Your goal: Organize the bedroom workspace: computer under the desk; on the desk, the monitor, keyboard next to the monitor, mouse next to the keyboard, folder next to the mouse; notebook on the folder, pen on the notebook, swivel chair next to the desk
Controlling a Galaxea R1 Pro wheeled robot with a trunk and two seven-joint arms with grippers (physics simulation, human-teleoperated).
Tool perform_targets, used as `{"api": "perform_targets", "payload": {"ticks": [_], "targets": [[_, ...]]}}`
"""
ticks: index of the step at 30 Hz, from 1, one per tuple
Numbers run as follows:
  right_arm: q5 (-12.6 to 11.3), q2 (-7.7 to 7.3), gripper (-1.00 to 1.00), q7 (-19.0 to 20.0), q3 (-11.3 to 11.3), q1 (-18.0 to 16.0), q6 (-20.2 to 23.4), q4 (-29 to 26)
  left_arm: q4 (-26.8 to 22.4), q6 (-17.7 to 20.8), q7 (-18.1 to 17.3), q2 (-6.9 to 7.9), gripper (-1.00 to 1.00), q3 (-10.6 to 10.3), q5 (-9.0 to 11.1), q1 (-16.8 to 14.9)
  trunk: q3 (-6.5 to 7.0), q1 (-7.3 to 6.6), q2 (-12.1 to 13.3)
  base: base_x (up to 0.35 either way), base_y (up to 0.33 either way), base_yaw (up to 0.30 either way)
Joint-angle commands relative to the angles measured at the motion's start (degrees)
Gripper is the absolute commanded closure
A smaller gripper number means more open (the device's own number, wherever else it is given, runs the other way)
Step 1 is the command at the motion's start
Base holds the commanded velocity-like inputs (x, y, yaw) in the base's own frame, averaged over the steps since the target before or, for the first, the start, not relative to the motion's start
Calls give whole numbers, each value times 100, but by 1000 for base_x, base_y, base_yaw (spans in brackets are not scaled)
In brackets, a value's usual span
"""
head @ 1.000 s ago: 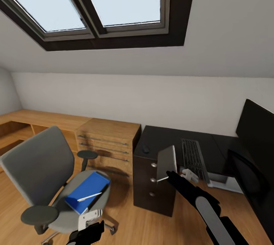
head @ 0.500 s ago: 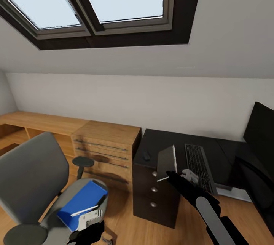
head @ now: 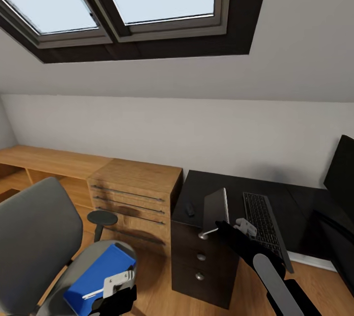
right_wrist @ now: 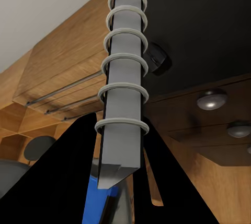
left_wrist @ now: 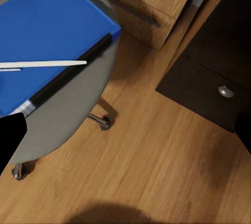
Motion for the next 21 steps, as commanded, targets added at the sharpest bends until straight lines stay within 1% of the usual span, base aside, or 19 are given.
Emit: {"api": "perform_targets", "payload": {"ticks": [1,10,14,16,17,18,20,21], "targets": [[-49,-5,100,-55,11,-5,2,-10,-9,10,54,0,-100,-7,59,-2,-7,2,-5,39,0,0],[-57,-5,100,-61,-23,-5,-2,5,-8,10,54,0,-100,-7,54,-2,-7,2,-5,11,0,0],[-84,0,100,-56,-233,-5,-3,59,-8,10,54,0,-100,-5,53,-2,-7,2,-5,1,0,0],[-175,8,100,32,-496,-5,0,199,-8,10,54,0,-100,-3,52,-2,-7,2,-5,0,0,0],[-211,9,100,88,-558,-5,1,232,-8,10,54,0,-100,-4,52,-2,-7,2,-5,0,0,0],[-309,7,100,253,-686,-5,1,305,-8,10,54,0,-100,-5,52,-2,-7,2,-5,0,0,0],[-600,-5,100,1069,-929,-5,8,601,-17,10,40,0,-100,-34,52,-2,-7,2,-5,0,0,0],[-650,-6,100,1278,-969,-5,9,677,-21,12,38,0,-100,-45,52,-2,-7,2,-5,0,0,0]]}}
